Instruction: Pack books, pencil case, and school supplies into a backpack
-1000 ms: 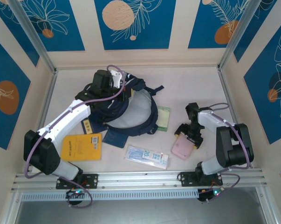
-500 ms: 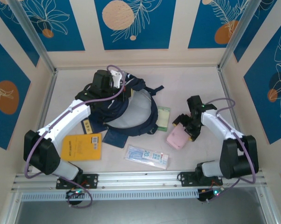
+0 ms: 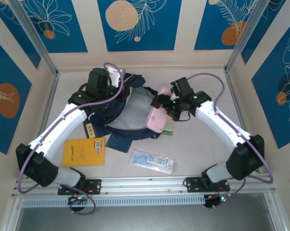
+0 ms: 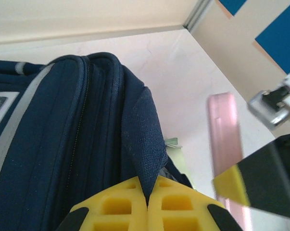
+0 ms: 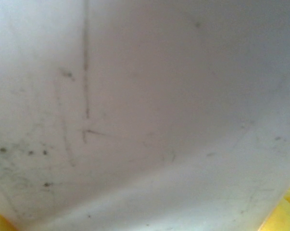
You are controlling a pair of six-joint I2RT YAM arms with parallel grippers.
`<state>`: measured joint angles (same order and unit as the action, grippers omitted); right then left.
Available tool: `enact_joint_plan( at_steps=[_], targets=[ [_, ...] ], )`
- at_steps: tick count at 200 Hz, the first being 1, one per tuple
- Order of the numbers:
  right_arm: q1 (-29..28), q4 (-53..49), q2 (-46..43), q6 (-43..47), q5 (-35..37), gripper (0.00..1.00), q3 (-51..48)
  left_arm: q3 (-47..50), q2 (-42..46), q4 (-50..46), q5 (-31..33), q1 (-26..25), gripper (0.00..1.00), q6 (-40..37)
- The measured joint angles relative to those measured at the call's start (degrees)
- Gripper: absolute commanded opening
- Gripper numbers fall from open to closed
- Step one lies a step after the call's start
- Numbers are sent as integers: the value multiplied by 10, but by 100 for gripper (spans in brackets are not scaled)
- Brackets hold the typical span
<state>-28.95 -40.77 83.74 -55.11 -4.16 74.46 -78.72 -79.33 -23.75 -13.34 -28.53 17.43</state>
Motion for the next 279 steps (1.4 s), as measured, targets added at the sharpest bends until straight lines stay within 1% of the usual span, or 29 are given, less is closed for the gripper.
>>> enact_joint_plan(
  at_steps=[35, 74, 105, 117, 140, 172, 204, 231, 253, 279],
  targets=[
    [-46, 55, 108, -30, -18, 82, 67, -16, 12, -27, 19, 0, 0, -5],
    [-68, 116, 228, -99, -22, 84, 147, -39, 10, -51, 25, 6, 0, -11],
    [-81, 170, 307, -168, -12, 93, 197, -88, -7, -71, 26, 12, 0, -11],
    [-85, 202, 335, -186, -12, 100, 212, -106, -15, -77, 28, 12, 0, -11],
    [-92, 258, 372, -200, -13, 99, 231, -129, -23, -89, 30, 13, 0, -11],
    [-92, 317, 376, -201, -15, 99, 228, -141, -28, -97, 30, 17, 0, -11],
    [-87, 379, 373, -191, -33, 100, 193, -141, -29, -97, 30, 21, 0, -11],
    [-85, 368, 360, -144, -36, 95, 181, -141, -31, -97, 29, 24, 0, -11],
    [-90, 327, 312, -69, -22, 91, 166, -141, -33, -96, 29, 26, 0, -10],
    [-98, 294, 209, 11, -3, 89, 112, -129, -34, -82, 22, 27, 0, -6]
  ],
)
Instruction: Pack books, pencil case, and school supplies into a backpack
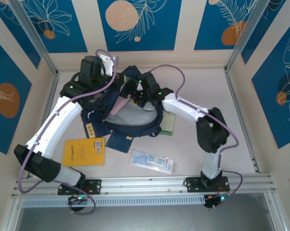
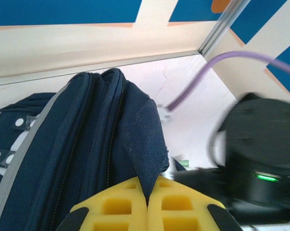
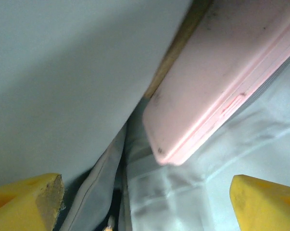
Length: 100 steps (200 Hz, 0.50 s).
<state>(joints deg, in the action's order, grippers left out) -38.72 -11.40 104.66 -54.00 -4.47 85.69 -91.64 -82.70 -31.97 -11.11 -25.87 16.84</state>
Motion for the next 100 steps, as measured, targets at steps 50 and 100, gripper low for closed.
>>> enact_joint_plan(
  at_steps=[50, 100],
  targets=[
    [4, -59, -200, 107, 45, 81, -142, 41, -12, 38, -30, 0, 0, 15],
    [51, -176, -353, 165, 43, 75, -284, 120, -13, 102, -61, -2, 0, 47]
  ],
)
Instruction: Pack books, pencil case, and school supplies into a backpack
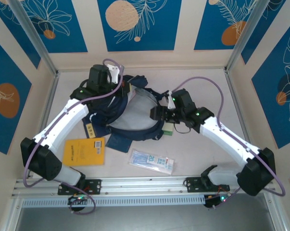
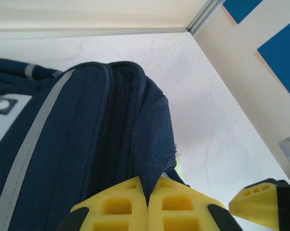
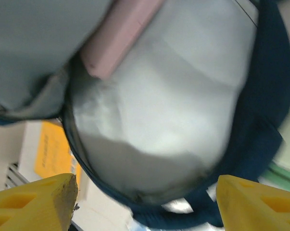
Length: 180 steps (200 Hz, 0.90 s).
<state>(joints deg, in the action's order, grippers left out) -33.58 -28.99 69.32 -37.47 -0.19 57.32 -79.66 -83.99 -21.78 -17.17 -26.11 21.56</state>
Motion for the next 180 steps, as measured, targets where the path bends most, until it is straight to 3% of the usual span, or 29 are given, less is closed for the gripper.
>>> enact_joint_plan(
  at_steps=[49, 84, 180],
  targets=[
    [6, -129, -52, -46, -20, 60, -85, 48, -4, 48, -24, -5, 0, 24],
    [24, -177, -92, -110, -63, 59, -165, 56, -4, 60, -28, -5, 0, 31],
    [32, -130, -95, -172, -180, 56, -299, 59, -1, 64, -28, -5, 0, 34]
  ],
)
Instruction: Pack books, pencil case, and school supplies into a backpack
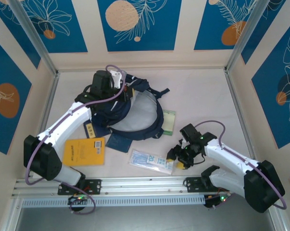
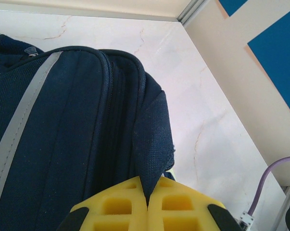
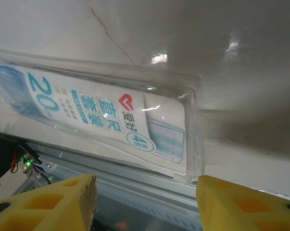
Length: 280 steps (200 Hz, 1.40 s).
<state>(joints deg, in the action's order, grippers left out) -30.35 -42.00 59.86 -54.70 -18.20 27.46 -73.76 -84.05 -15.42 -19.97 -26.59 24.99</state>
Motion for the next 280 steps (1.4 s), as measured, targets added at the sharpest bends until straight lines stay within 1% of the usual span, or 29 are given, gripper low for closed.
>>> enact_joint_plan(
  at_steps=[36, 65, 94, 121, 137, 158, 187, 199, 211, 228, 253, 266, 280],
  targets=[
    [0, 24, 41, 3, -1, 50, -3, 0, 0, 0, 0, 0, 0, 0],
    [0, 23, 60, 9, 3, 50, -3, 0, 0, 0, 0, 0, 0, 0],
    [0, 13, 49, 14, 19, 51, -3, 0, 0, 0, 0, 0, 0, 0],
    [0, -12, -8, 18, 41, 51, -1, 0, 0, 0, 0, 0, 0, 0],
    [0, -27, -26, 18, 49, 51, 2, 0, 0, 0, 0, 0, 0, 0],
    [0, -40, -30, 17, 56, 51, 2, 0, 0, 0, 0, 0, 0, 0],
    [0, -20, -18, 9, 45, 50, -17, 0, 0, 0, 0, 0, 0, 0],
    [-1, -1, -1, 4, 34, 47, -30, 0, 0, 0, 0, 0, 0, 0],
    [-4, 22, 14, 1, 22, 41, -41, 0, 0, 0, 0, 0, 0, 0],
    [-4, 48, 31, -11, 9, 27, -48, 0, 0, 0, 0, 0, 0, 0],
    [-4, 97, 52, -20, -8, 12, -55, 0, 0, 0, 0, 0, 0, 0],
    [-4, 109, 59, -20, -12, 7, -55, 0, 0, 0, 0, 0, 0, 0],
    [-1, 111, 59, -15, -14, 4, -50, 0, 0, 0, 0, 0, 0, 0]
  ],
)
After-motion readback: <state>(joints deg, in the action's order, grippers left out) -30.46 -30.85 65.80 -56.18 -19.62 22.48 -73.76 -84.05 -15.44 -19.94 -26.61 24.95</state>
